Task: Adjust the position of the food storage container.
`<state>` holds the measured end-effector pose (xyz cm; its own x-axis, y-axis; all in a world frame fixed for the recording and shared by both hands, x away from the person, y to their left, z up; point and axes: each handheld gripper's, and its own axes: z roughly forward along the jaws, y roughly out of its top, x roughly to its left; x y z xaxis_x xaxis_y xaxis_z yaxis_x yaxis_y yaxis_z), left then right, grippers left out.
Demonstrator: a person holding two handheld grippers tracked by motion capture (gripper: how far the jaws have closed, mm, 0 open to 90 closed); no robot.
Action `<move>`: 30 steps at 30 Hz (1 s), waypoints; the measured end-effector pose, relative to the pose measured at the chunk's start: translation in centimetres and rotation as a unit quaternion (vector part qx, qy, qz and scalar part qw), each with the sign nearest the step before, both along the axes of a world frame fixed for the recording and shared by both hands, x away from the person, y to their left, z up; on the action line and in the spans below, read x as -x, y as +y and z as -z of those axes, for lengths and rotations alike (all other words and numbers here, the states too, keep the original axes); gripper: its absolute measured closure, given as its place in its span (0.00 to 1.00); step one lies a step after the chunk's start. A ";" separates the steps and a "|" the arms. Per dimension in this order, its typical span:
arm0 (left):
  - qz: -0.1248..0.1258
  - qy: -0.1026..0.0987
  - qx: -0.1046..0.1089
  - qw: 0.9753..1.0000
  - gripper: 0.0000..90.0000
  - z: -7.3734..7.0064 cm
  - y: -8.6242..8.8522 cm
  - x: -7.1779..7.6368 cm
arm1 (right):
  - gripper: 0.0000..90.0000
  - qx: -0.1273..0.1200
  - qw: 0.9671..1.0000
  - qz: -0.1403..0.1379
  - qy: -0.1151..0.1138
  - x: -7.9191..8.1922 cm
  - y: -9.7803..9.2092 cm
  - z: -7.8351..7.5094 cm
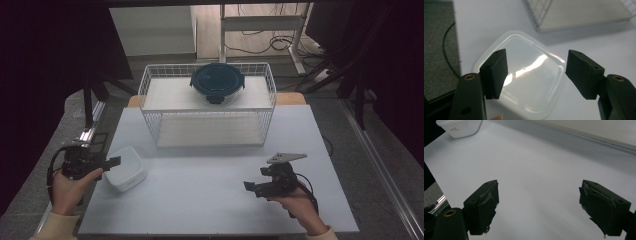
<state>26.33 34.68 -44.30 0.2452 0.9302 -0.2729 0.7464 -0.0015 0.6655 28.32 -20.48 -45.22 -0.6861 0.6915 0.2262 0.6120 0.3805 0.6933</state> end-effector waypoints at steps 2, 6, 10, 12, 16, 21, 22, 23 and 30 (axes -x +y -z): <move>-0.012 0.004 -0.006 1.000 0.40 0.4 0.7 0.0 | 0.18 -0.001 1.000 0.002 0.001 0.0 0.0 0.1; -0.038 0.009 -0.024 0.999 0.45 1.0 2.1 -0.4 | 0.18 0.001 1.000 0.002 0.001 -0.1 0.0 0.1; -0.064 0.022 -0.034 0.997 0.59 2.0 3.7 -1.2 | 0.18 0.004 1.000 0.003 0.001 -0.1 0.0 0.2; -0.074 0.031 -0.035 0.996 0.67 2.6 4.4 -1.4 | 0.18 0.005 1.000 0.004 0.000 -0.1 0.0 0.3; -0.083 0.056 -0.043 0.994 0.85 4.0 5.5 -1.9 | 0.18 0.006 1.000 0.006 0.001 -0.2 -0.2 0.4; -0.076 0.076 -0.036 0.994 0.98 5.0 5.7 -2.6 | 0.18 0.006 1.000 0.008 0.002 -0.3 -0.1 0.5; -0.074 0.080 -0.034 0.993 0.99 5.2 5.7 -2.8 | 0.18 0.007 1.000 0.008 0.002 -0.3 -0.1 0.5; -0.072 0.083 -0.031 0.993 1.00 5.4 5.6 -2.9 | 0.18 0.008 1.000 0.009 0.002 -0.3 -0.1 0.5; -0.060 0.094 -0.017 0.994 1.00 6.3 5.2 -3.4 | 0.18 0.007 1.000 0.013 0.002 -0.4 -0.4 0.5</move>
